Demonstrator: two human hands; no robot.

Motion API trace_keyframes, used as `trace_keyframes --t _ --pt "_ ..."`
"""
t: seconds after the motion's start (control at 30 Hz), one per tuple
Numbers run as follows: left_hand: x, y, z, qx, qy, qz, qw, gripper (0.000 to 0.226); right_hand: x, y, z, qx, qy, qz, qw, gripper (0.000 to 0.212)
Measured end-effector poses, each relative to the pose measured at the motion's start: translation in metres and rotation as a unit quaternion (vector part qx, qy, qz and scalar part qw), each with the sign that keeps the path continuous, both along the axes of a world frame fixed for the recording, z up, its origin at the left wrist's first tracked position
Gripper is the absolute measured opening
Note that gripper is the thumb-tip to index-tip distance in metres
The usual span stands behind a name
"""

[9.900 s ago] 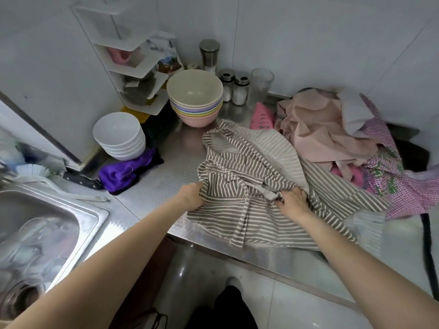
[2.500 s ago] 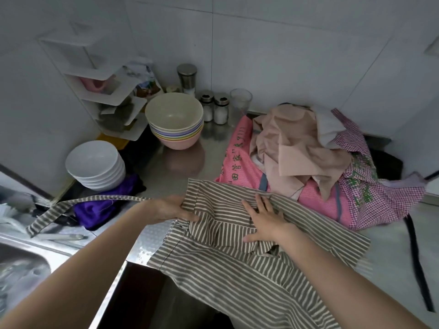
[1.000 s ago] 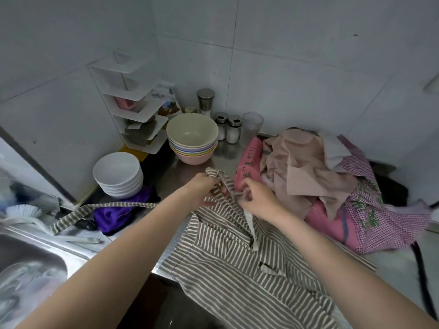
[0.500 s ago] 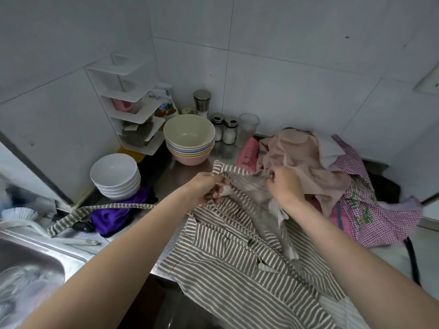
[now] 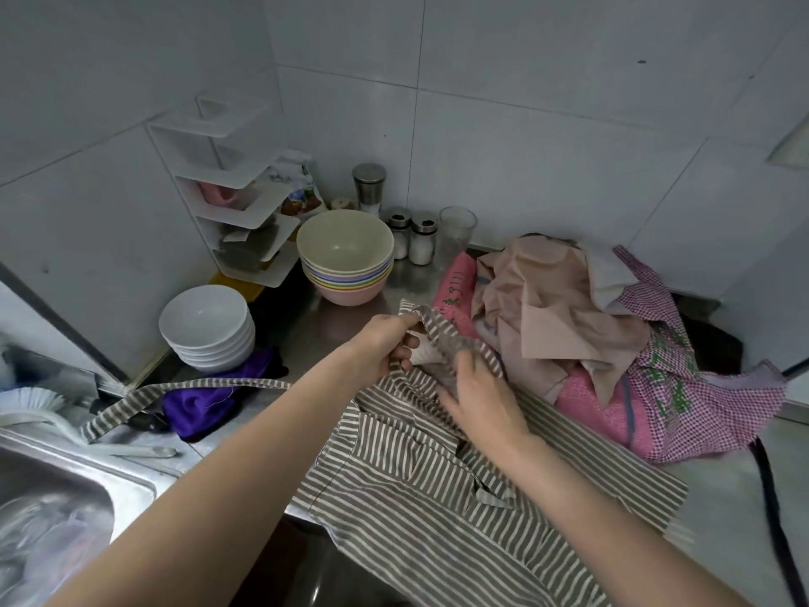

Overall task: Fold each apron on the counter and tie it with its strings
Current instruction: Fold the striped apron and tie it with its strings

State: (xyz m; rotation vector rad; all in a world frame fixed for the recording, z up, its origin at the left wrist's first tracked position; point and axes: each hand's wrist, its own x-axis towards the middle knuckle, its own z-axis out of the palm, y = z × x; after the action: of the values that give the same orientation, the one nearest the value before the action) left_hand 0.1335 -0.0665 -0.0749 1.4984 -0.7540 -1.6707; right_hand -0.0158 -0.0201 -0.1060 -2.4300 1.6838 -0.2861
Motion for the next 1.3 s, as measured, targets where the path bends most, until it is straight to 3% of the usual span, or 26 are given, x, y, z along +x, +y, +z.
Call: trace_keyframes --t 0.07,0.1,0.2,0.33,0.43,0.57,0.67,0.73,0.8,0.83,0.9,0.97,1.03,1.07,1.13,1.17,1.2,1.3 --pt "0.002 -0.002 -0.002 0.001 -0.004 0.023 1.000 0.030 -0.006 -0.010 -0.001 0.001 0.006 -0.069 0.998 0.042" --pt "0.003 -0.002 -0.003 -0.001 -0.006 0.032 0.999 0.030 -0.008 -0.015 0.000 0.022 0.053 -0.074 0.996 0.039" --pt "0.003 -0.005 -0.008 -0.012 -0.039 0.043 0.998 0.029 -0.016 -0.024 0.005 0.180 0.142 -0.036 0.973 0.027" --pt "0.013 -0.010 -0.023 -0.027 -0.177 0.019 0.984 0.031 -0.043 -0.040 0.035 0.288 -0.083 -0.097 0.949 0.039" --pt "0.014 -0.008 -0.030 -0.031 -0.271 -0.052 0.961 0.037 -0.060 -0.047 0.063 0.292 -0.258 -0.140 0.910 0.029" --pt "0.005 -0.007 -0.020 -0.043 -0.273 -0.091 0.957 0.043 -0.061 -0.051 0.073 0.240 -0.233 -0.158 0.929 0.025" --pt "0.006 -0.007 -0.015 -0.023 -0.321 -0.101 0.941 0.051 -0.058 -0.052 0.070 0.248 -0.332 -0.185 0.891 0.027" --pt "0.010 -0.003 -0.014 -0.007 -0.327 -0.095 0.940 0.051 -0.055 -0.050 0.063 0.249 -0.285 -0.163 0.911 0.027" --pt "0.010 0.000 -0.009 0.026 -0.221 -0.067 0.973 0.045 -0.045 -0.041 0.053 0.308 -0.229 -0.085 0.920 0.032" --pt "0.009 0.002 -0.004 0.045 -0.155 -0.053 0.985 0.039 -0.039 -0.036 0.045 0.342 -0.201 -0.037 0.917 0.049" --pt "0.008 0.005 0.008 0.064 -0.054 -0.070 0.994 0.028 -0.026 -0.024 0.028 0.388 -0.074 0.048 0.918 0.085" --pt "0.011 0.003 0.021 0.044 -0.075 -0.135 0.987 0.025 -0.015 -0.012 0.005 0.411 0.077 0.101 0.903 0.083" --pt "0.022 0.002 0.033 -0.002 -0.226 -0.241 0.944 0.026 -0.007 0.000 -0.014 0.406 0.157 0.115 0.893 0.073" --pt "0.028 0.000 0.039 -0.032 -0.325 -0.302 0.896 0.028 -0.008 0.002 -0.019 0.396 0.171 0.102 0.896 0.071" --pt "0.044 -0.004 0.047 -0.097 -0.512 -0.380 0.764 0.032 -0.006 0.001 -0.022 0.397 0.176 0.070 0.898 0.069" --pt "0.051 -0.006 0.048 -0.132 -0.576 -0.384 0.709 0.032 -0.007 -0.001 -0.020 0.409 0.165 0.050 0.896 0.072" --pt "0.057 -0.009 0.048 -0.161 -0.615 -0.369 0.678 0.032 -0.008 -0.003 -0.017 0.418 0.144 0.036 0.896 0.078" --pt "0.073 -0.016 0.042 -0.201 -0.630 -0.292 0.691 0.034 -0.007 -0.007 0.003 0.412 -0.023 -0.018 0.911 0.079"
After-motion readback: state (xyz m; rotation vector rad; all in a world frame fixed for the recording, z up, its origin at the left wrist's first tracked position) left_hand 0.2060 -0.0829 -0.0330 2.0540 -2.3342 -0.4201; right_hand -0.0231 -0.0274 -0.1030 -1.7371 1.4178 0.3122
